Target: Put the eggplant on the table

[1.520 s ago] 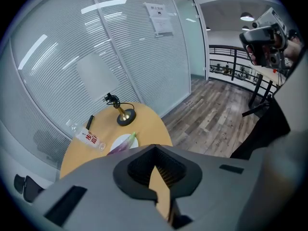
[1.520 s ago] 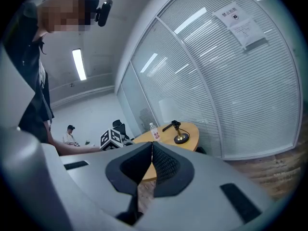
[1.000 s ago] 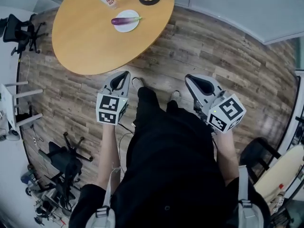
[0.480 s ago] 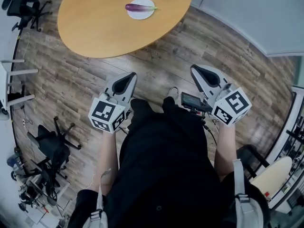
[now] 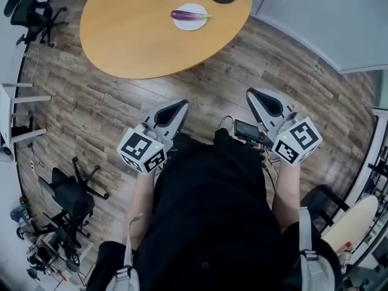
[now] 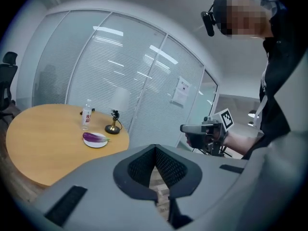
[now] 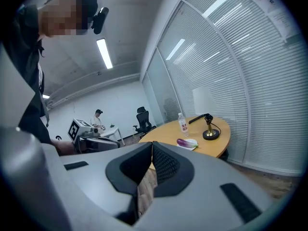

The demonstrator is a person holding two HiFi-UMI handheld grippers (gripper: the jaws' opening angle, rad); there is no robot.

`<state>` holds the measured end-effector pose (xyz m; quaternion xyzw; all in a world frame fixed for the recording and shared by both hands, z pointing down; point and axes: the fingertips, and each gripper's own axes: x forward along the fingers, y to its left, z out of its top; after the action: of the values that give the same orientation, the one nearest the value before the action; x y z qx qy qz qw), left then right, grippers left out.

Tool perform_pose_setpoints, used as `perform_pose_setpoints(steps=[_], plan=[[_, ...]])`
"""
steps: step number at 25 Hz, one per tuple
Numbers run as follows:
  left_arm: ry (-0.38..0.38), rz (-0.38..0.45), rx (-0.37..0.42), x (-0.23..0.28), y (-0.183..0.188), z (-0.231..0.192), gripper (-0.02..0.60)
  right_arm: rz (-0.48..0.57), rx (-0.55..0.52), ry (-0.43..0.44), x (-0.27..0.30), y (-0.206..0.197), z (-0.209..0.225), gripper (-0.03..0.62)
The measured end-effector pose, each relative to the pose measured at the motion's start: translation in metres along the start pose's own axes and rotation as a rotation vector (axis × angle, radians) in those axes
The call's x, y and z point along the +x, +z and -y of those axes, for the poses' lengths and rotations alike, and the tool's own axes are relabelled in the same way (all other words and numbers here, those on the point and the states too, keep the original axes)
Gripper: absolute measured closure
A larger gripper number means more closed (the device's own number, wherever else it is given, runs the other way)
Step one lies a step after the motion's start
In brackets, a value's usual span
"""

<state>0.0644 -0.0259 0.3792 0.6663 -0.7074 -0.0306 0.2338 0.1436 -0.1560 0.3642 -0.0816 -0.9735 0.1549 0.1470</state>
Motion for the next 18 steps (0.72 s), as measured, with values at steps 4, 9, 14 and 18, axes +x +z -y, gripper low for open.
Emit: perform_pose_setpoints(steps=[4,9,14,18], plan=[[-0.011,0.017,0.004,0.005,0.009,0.000,0.571,-0.006,-0.011,0.006,-0.003,0.003,-0.001,0.577],[-0.024,0.011,-0.009,0.010,0.004,0.006,0.571,-0.025,-0.002,0.015,-0.010,-0.002,-0.002,0.577],[-0.035,-0.002,-0.007,0.016,-0.001,0.012,0.571,-0.030,0.004,0.001,-0.018,-0.005,0.005,0.577],[-0.043,0.000,-0.011,0.019,-0.001,0.014,0.571,-0.030,0.005,-0.002,-0.019,-0.005,0.007,0.577]])
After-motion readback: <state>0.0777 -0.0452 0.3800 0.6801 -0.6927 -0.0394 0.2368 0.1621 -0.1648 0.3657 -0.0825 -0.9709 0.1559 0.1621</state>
